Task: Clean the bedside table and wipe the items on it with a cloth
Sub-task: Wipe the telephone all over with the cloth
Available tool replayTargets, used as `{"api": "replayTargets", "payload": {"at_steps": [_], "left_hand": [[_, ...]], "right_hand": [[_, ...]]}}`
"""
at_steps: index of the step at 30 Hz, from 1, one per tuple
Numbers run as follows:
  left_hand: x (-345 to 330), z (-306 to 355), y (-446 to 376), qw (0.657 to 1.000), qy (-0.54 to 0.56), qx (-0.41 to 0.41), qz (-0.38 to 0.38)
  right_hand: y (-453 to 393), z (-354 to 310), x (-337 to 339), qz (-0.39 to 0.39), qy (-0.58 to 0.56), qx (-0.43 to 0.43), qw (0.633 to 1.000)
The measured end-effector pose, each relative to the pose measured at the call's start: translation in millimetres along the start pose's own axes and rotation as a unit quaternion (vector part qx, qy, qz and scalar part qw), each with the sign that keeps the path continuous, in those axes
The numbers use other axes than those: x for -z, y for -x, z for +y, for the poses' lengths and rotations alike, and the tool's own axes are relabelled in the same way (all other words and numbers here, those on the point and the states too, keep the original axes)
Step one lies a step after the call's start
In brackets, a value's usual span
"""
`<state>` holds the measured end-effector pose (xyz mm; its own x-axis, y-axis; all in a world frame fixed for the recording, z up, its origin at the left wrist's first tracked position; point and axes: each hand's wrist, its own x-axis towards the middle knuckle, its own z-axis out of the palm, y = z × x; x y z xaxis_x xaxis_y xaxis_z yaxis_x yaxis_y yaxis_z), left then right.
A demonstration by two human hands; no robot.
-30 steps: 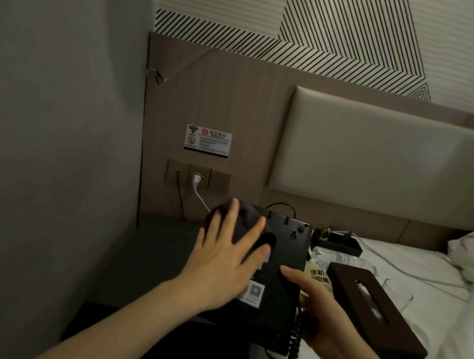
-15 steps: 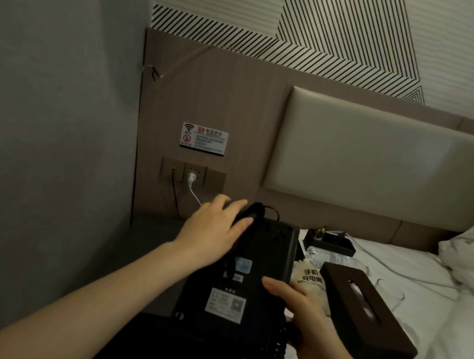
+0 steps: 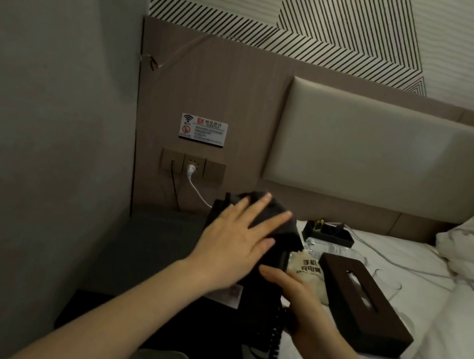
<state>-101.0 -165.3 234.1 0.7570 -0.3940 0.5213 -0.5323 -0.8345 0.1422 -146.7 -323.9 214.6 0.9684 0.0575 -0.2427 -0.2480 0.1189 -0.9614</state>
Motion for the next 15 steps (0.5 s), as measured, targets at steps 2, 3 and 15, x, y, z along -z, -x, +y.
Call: {"api": "replayTargets", "payload": {"at_steps": [2,3,15], "left_hand": [[0,-11,4,0.999,0.012,0.032,0.002],[-1,-15,8,0.999,0.02,0.04,0.004],[-5,-1,67,0.999,0.0,0.02,-0.031]], "right_hand": [[1,-1,4,0.006,-0.001,-0.002,1.0],[1,-1,6,0.008,-0.004,-0.001,1.0],[-10,17,7,0.059,-0.119,-0.043,0.99]]}}
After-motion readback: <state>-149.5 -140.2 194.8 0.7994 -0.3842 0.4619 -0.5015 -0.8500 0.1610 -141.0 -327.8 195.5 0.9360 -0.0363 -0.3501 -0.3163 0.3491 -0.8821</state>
